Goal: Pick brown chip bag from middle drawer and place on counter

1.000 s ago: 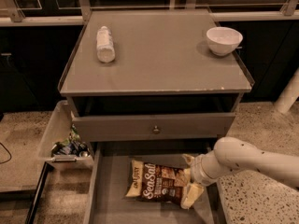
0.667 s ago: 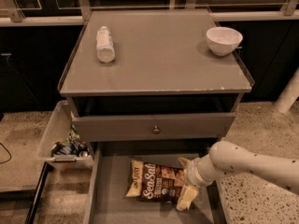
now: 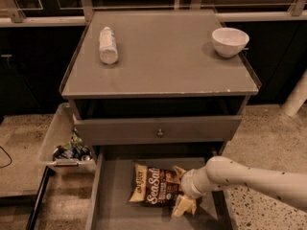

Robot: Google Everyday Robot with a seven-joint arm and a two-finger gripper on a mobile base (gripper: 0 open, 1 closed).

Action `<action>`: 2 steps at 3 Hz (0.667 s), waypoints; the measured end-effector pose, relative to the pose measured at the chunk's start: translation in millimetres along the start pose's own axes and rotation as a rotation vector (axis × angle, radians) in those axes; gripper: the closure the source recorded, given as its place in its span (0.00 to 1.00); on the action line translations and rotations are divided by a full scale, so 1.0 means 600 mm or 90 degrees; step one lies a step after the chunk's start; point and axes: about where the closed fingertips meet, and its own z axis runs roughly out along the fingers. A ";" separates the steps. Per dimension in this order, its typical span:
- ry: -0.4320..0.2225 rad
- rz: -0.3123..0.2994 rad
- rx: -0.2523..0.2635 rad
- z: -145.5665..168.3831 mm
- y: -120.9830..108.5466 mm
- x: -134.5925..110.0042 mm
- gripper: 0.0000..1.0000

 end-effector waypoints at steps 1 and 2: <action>-0.046 -0.032 0.017 0.036 -0.008 -0.005 0.00; -0.046 -0.036 0.013 0.040 -0.004 -0.005 0.19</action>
Offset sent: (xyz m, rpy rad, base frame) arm 0.0065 0.0119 -0.0130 0.0529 -0.0505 0.0227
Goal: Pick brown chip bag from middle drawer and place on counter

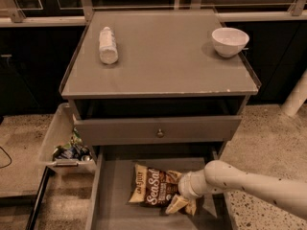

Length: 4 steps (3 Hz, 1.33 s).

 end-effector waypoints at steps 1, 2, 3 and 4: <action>0.000 0.000 0.000 0.000 0.000 0.000 0.42; 0.000 0.000 0.000 0.000 0.000 0.000 0.66; 0.000 0.000 0.000 0.000 0.000 0.000 0.89; 0.000 0.001 0.000 0.000 0.000 0.000 1.00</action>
Offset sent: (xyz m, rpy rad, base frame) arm 0.0000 0.0000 0.0002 -0.0004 0.0007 -0.0005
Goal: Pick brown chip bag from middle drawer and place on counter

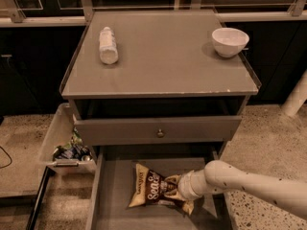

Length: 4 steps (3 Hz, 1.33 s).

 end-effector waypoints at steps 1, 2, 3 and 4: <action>-0.006 0.008 -0.007 -0.002 0.002 -0.001 1.00; -0.014 -0.018 -0.014 -0.049 0.008 -0.041 1.00; -0.022 -0.060 -0.014 -0.116 0.004 -0.098 1.00; -0.027 -0.085 -0.006 -0.186 -0.009 -0.139 1.00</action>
Offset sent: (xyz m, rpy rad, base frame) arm -0.0099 -0.0049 0.0984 0.0100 -0.0512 0.0857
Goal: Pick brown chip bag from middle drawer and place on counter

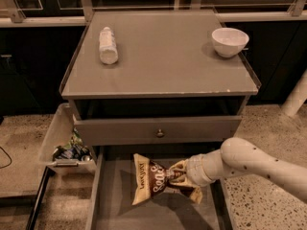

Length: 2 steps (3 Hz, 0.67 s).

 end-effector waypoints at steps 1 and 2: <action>0.012 -0.018 0.030 -0.086 -0.029 -0.033 1.00; 0.012 -0.018 0.030 -0.086 -0.029 -0.033 1.00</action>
Offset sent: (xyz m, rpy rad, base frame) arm 0.0067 -0.0172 0.0435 -0.0102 -0.0436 -0.0151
